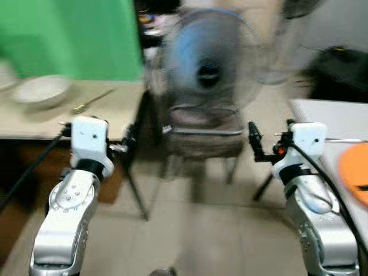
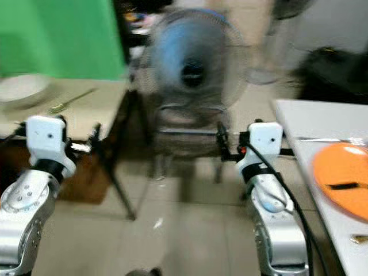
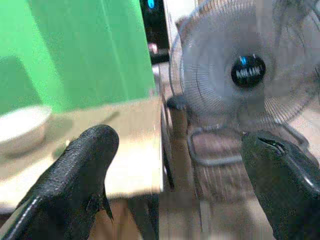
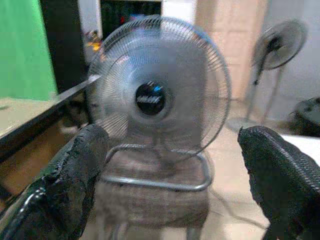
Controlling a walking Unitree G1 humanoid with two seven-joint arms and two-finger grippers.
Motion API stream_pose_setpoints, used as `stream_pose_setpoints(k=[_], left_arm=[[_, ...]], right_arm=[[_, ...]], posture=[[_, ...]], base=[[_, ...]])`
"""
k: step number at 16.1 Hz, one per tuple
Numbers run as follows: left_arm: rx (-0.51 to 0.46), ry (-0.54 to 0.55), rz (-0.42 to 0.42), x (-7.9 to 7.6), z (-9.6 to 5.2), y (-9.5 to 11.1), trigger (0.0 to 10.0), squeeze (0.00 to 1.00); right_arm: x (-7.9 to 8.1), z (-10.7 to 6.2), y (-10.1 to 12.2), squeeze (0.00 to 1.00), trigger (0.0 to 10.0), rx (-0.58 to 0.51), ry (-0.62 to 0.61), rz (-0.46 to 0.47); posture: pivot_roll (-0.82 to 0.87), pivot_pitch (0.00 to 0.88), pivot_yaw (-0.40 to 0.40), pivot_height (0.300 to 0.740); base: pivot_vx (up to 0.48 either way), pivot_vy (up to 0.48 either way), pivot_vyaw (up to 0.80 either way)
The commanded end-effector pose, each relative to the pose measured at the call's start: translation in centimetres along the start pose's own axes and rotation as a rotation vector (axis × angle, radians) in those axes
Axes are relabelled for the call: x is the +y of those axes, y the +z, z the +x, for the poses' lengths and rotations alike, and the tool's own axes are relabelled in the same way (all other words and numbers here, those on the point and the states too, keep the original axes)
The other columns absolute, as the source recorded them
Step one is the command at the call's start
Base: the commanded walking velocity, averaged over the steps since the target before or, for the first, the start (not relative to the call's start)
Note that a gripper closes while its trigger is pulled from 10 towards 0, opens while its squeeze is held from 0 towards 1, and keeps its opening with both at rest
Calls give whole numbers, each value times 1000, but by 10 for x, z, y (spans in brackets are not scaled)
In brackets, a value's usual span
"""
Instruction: Setting the table
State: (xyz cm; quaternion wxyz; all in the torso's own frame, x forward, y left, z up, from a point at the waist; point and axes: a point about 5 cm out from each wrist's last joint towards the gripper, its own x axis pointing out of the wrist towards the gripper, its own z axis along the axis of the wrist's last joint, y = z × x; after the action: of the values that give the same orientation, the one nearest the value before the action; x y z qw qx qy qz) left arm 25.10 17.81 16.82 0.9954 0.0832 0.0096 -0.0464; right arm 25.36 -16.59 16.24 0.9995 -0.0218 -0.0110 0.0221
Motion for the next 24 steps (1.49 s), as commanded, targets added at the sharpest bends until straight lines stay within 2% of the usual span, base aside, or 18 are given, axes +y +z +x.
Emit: stream_pose_setpoints(k=[1,2,3,5,9,10,11,13,15,17,20,24], left_arm=[[-5,-29,-5,-2,-1,4,10000,0],[-6,-46,-9,-2,-2,4,10000,0],[2,-56,5,-2,-3,3,10000,0],[13,-63,-3,-1,-3,2,10000,0],[5,-49,-34,2,-1,5,10000,0],[5,-56,-39,1,-1,5,10000,0],[9,-55,-41,2,-1,4,10000,0],[8,-64,-46,0,0,5,10000,0],[9,-74,-43,-2,1,5,10000,0],[4,-93,-49,-5,0,5,10000,0],[5,-100,-68,-7,2,7,10000,0],[11,-107,-72,-7,2,6,10000,0]], right_arm=[[3,1,1,1000,10000,-1,18,16],[3,1,0,1000,10000,5,27,22],[11,-1,-3,1000,10000,32,97,76],[15,-2,-4,1000,10000,41,136,92],[19,-3,-7,1000,10000,81,149,53],[17,-3,-5,749,10000,57,127,69],[15,-2,-4,0,10000,50,102,62],[8,3,-3,0,10000,55,26,-5],[5,6,6,0,10000,-17,25,51],[3,8,13,0,10000,-71,25,40],[3,6,4,0,10000,-3,18,84],[4,3,2,0,10000,-12,29,113]], posture=[[105,0,17,740],[108,0,17,740],[112,0,16,740],[114,0,15,740],[114,0,17,740],[114,0,17,740],[110,0,20,740],[108,0,18,740],[115,0,11,740],[110,0,14,740],[112,0,4,740],[105,0,13,740]], base=[[0,0,800],[0,0,800],[0,0,800],[0,0,800],[61,0,200],[300,0,0],[315,0,0],[328,0,0],[351,0,0],[349,0,0],[353,0,0],[357,0,0]])
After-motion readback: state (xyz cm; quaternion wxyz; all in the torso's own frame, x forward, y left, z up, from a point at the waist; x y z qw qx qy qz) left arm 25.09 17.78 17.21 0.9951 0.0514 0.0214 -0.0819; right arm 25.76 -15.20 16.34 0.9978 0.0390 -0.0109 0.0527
